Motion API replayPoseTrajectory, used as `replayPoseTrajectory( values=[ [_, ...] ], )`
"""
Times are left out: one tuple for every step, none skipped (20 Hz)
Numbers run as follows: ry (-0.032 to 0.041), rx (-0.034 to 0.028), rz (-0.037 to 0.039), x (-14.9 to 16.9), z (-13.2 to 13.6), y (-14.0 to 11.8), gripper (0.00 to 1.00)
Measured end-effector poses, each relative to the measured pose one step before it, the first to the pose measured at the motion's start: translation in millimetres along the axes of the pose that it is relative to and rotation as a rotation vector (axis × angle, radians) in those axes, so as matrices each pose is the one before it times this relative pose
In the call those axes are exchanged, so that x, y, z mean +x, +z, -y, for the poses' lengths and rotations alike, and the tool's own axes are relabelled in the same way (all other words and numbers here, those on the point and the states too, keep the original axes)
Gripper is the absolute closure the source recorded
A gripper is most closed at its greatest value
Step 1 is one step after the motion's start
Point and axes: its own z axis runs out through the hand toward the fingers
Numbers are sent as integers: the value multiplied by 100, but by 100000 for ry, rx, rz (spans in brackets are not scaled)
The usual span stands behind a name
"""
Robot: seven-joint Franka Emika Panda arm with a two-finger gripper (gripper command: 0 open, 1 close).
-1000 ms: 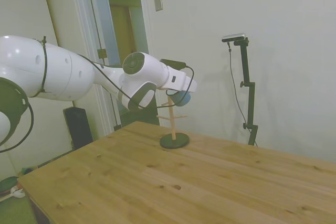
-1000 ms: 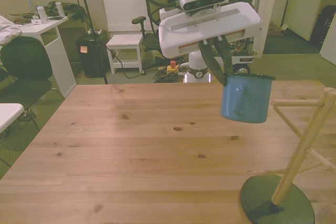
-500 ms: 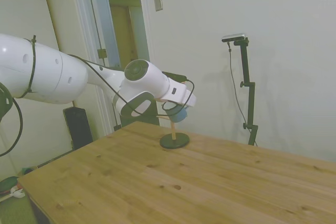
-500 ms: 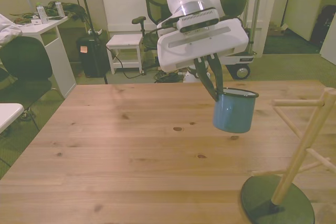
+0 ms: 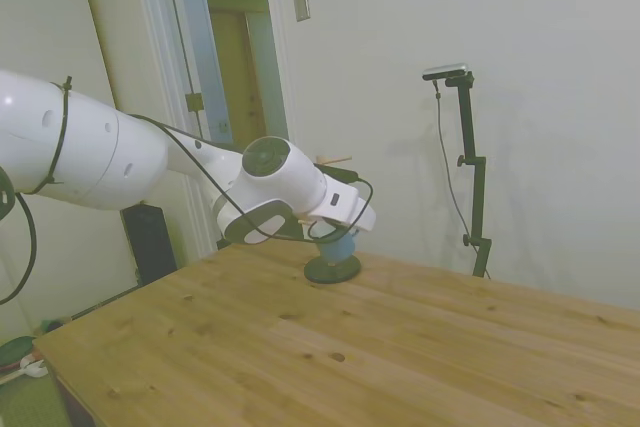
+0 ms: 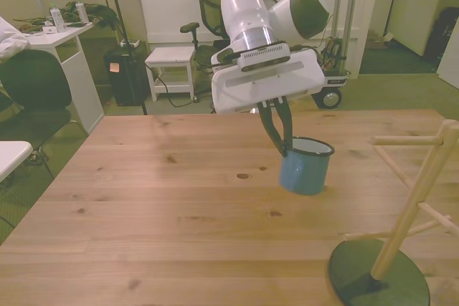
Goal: Unload the mug
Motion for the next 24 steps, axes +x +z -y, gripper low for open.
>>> replayPoseTrajectory(
  values=[
    [-458,-871,1462,-202,-482,143,100],
    [-370,-1021,1796,-173,-585,146,100],
    [-240,-937,1539,-55,-552,88,100],
    [-145,-783,1192,57,-480,31,100],
    [-124,-924,1887,25,-418,38,100],
    [-208,-1143,2044,-5,-405,10,100],
    [-198,-1265,1963,-13,-346,-56,100],
    [-97,-1176,1832,-41,-267,-123,100],
    [-445,-1093,1191,-29,-130,-219,100],
    [-606,-1387,1083,-56,-20,-304,100],
    [-659,-1791,1374,-127,-60,-269,100],
    [-581,-1899,1119,-158,-130,-246,100],
    [-486,-2086,1311,-239,-172,-172,100],
    [-506,-2048,1422,-323,-102,-97,100],
    [-360,-2058,1263,-297,-87,-108,100],
    [-261,-1817,1231,-293,-7,-104,100],
    [-319,-1718,1317,-315,69,-72,100],
    [-163,-1495,1807,-381,115,-26,100],
    [-215,-1252,2089,-396,115,-21,100],
    [-811,-1099,2111,-412,98,-17,100],
    [-1073,-826,2210,-435,36,-25,100],
    [-1295,-683,1765,-402,18,-68,100],
    [-1110,-463,958,-416,74,-63,100],
    [-1047,-1050,40,-372,78,-125,100]
  ],
)
